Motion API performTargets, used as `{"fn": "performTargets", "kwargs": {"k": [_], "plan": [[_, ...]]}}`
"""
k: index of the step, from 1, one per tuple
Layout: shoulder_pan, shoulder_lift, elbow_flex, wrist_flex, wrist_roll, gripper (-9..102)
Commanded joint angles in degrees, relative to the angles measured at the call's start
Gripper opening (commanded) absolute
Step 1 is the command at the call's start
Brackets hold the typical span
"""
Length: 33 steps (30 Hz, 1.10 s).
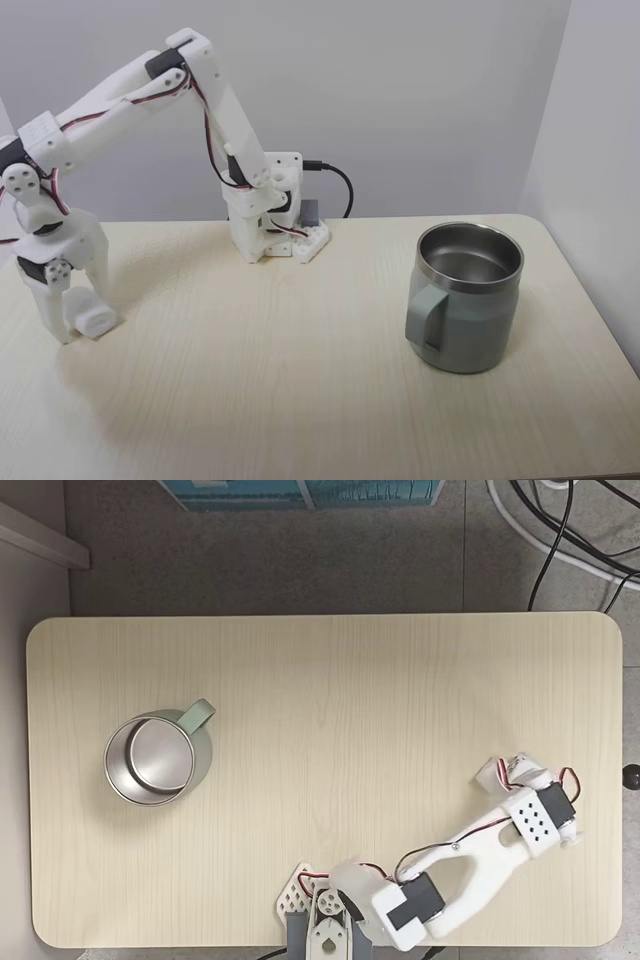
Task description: Grasp a dressing and put it in the cup.
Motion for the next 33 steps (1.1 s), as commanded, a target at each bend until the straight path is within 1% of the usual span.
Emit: {"fn": "performTargets", "kwargs": {"k": [1,2,6,10,15,20,21,23,29,33], "plan": [[0.5,0.1,2.9,0.3,-0.5,8],[0.6,0.4,3.3,0.4,-0.4,0],[0.7,0.6,4.0,1.7,-0.3,0],[-0.1,-0.7,7.6,6.5,1.7,0],[-2.5,-4.6,17.2,16.3,6.0,0],[-5.9,-6.2,30.9,29.5,9.3,-1],[-6.4,-6.9,32.9,31.1,9.9,-1],[-7.6,-10.8,32.6,31.3,11.1,-1],[-12.7,-24.8,25.0,31.4,12.0,-1],[-20.4,-34.1,19.2,30.9,13.3,-1]]}}
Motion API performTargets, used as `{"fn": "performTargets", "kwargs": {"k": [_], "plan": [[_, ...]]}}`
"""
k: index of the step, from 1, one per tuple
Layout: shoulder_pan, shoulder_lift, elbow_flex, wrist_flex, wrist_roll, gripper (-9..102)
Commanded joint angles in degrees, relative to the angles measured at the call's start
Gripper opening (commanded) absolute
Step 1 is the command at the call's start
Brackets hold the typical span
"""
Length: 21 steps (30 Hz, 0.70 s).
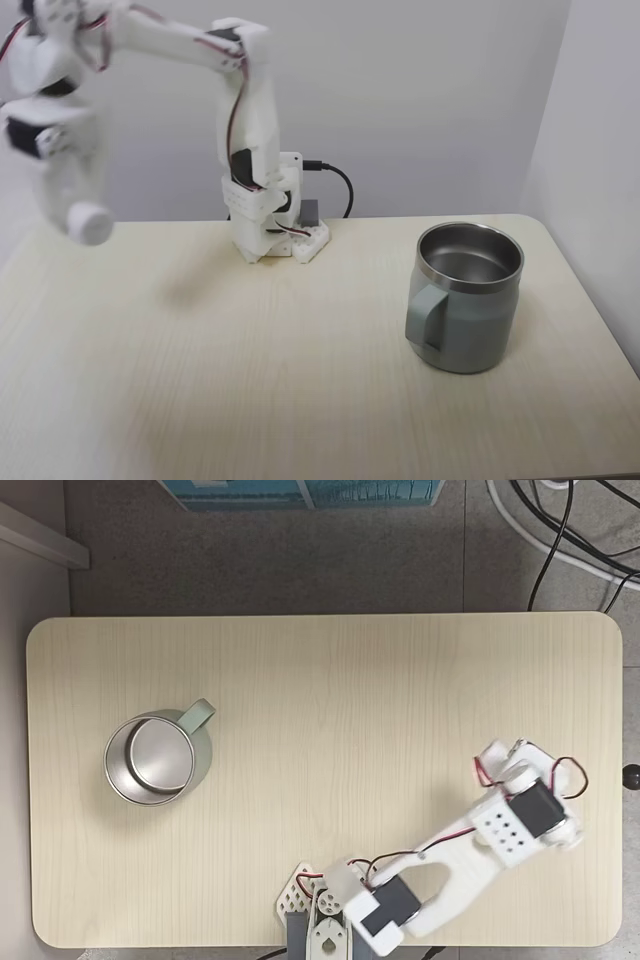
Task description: Grasp a dressing and put it in the cup.
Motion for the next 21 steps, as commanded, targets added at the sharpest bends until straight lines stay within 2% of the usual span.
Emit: {"fn": "performTargets", "kwargs": {"k": [1,7,21], "plan": [[-7.3,-8.8,-3.3,1.7,1.5,-1],[-25.1,-15.1,-6.1,0.5,4.2,-1],[-66.6,-27.9,-18.0,-11.4,3.3,0]]}}
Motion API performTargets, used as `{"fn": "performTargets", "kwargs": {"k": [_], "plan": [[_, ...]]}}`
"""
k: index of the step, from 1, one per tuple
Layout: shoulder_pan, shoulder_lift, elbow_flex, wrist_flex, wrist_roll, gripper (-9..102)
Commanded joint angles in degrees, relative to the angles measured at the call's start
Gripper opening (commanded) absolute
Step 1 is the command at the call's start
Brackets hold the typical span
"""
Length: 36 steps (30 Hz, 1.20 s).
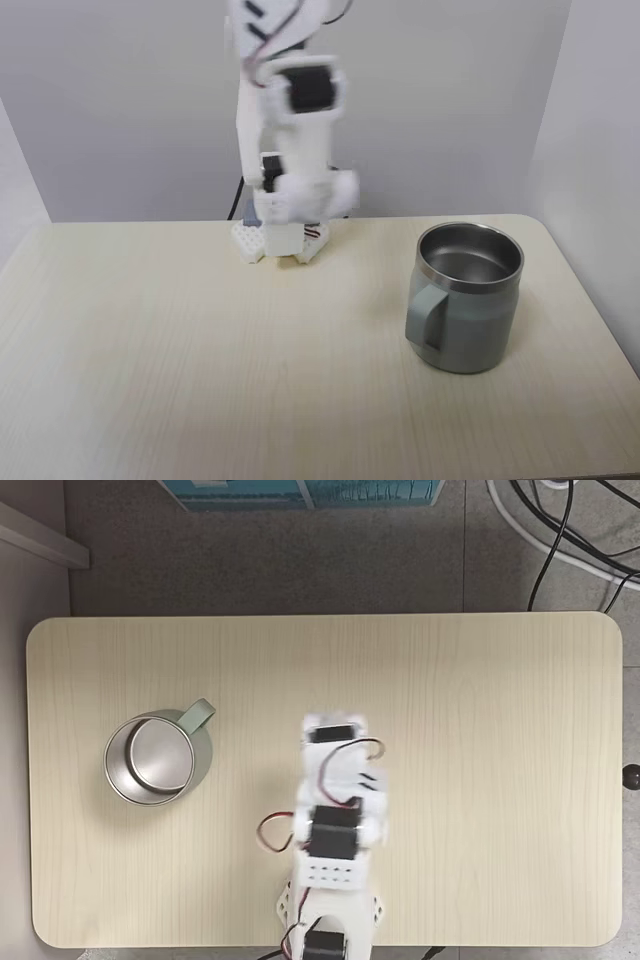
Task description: Grasp a dressing and put it in the cup.
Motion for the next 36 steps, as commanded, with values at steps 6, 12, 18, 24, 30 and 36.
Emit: {"fn": "performTargets", "kwargs": {"k": [6,12,18,24,30,36], "plan": [[-18.7,-1.0,-6.6,-8.9,-1.8,0],[-27.1,3.6,-7.5,-13.5,-1.7,0],[-32.0,7.9,-9.8,-17.7,-1.1,0],[-35.0,10.6,-12.0,-19.3,-1.4,0],[-34.5,10.6,-12.7,-19.7,-2.5,4],[-34.1,10.6,-13.5,-19.7,-3.3,28]]}}
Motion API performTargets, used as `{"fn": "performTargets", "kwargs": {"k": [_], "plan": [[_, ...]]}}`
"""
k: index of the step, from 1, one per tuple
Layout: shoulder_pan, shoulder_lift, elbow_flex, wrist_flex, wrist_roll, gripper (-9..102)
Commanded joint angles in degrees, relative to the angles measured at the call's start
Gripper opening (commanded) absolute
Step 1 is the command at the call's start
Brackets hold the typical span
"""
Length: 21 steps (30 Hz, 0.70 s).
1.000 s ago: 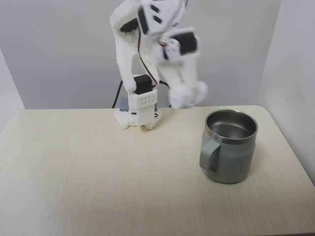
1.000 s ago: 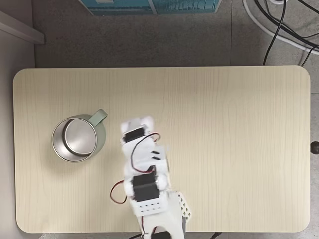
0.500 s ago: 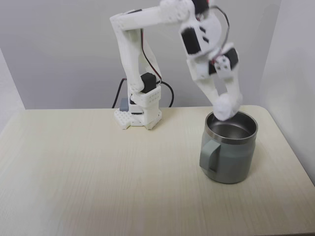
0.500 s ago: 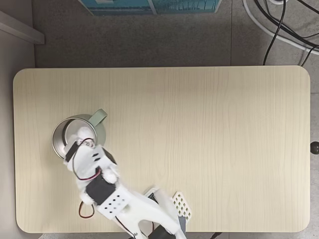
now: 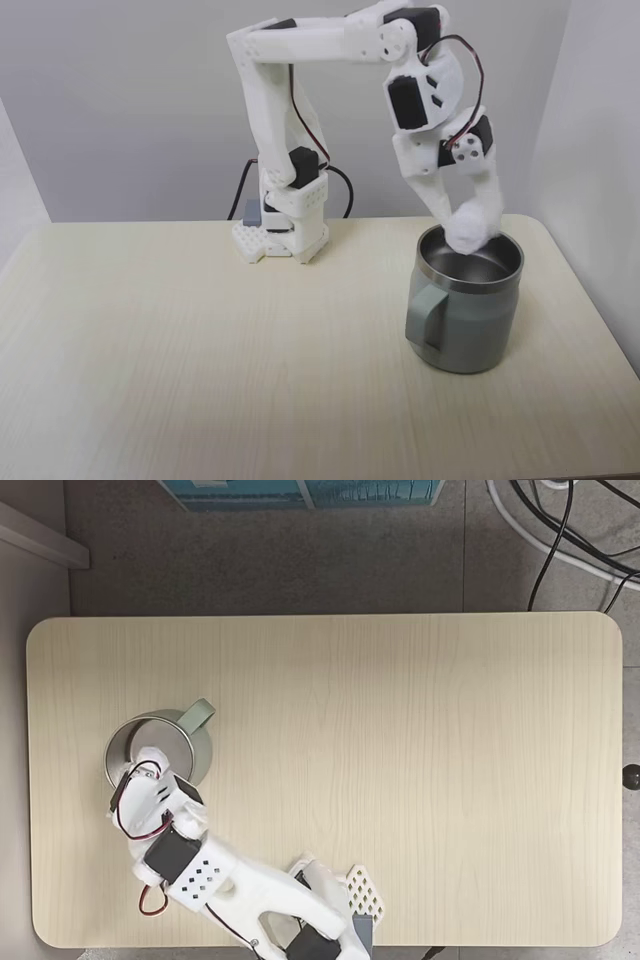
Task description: Grasp a dressing and put it in the cup.
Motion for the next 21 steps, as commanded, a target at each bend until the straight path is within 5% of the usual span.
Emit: {"fn": "performTargets", "kwargs": {"k": [1,21], "plan": [[0.5,-0.1,0.1,-0.5,0.0,29],[-0.5,-6.1,1.3,2.0,0.3,30]]}}
